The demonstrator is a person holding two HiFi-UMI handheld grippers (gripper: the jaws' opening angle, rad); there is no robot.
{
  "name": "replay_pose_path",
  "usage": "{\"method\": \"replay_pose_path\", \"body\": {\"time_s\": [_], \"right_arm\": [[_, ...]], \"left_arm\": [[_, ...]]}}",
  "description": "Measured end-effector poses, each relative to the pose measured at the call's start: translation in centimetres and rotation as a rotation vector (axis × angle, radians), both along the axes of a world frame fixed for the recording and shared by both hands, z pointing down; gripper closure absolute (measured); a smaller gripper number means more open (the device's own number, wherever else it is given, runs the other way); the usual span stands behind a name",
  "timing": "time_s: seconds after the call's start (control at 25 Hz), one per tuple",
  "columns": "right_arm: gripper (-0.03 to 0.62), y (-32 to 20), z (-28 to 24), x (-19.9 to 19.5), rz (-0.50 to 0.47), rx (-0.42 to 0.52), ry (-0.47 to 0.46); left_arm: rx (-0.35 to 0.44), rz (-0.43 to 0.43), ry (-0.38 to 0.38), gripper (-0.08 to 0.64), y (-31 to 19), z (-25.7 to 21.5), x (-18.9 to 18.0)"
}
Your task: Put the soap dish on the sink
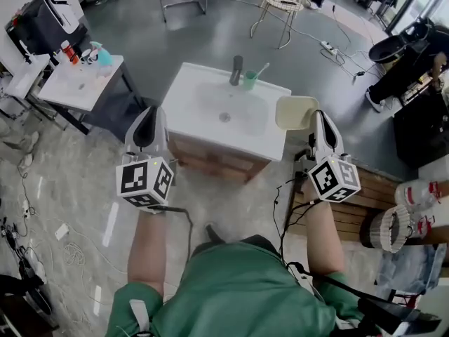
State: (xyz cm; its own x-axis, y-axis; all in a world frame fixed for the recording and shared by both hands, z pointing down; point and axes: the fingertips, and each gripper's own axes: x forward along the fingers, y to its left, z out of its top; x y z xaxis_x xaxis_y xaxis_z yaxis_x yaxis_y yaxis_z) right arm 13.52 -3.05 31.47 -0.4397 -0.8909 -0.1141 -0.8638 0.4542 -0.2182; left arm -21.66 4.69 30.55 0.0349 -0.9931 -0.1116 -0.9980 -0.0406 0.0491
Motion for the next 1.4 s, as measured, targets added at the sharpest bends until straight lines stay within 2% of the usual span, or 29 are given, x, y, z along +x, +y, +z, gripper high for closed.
{"method": "replay_pose_path", "body": {"time_s": [0.36,0.6,0.84,1.12,1.4], "right_arm": [[0.581,-2.9,2.0,-2.2,0.024,-0.048,0.026],[0.581,-7.0,3.7,-3.0,0.034,-0.08,-0.005],[0.581,-13.0,5.3,-3.3,0.039,-0.112,-0.054],[0.581,-22.0,9.5,-2.0,0.045,-0.208,-0.101],[0.581,-29.4,15.2,-0.1,0.059,-0.326,-0.101]], "left_arm": [[-0.035,0.016,0.044,0.538,-3.2,2.7,-2.6],[-0.054,0.023,0.031,0.538,-6.7,3.4,-3.3],[-0.07,0.019,0.017,0.538,-11.5,3.5,-3.7],[-0.135,0.026,-0.015,0.538,-19.8,5.7,-2.1],[-0.21,0.018,0.005,0.538,-27.2,9.4,-0.7]]}}
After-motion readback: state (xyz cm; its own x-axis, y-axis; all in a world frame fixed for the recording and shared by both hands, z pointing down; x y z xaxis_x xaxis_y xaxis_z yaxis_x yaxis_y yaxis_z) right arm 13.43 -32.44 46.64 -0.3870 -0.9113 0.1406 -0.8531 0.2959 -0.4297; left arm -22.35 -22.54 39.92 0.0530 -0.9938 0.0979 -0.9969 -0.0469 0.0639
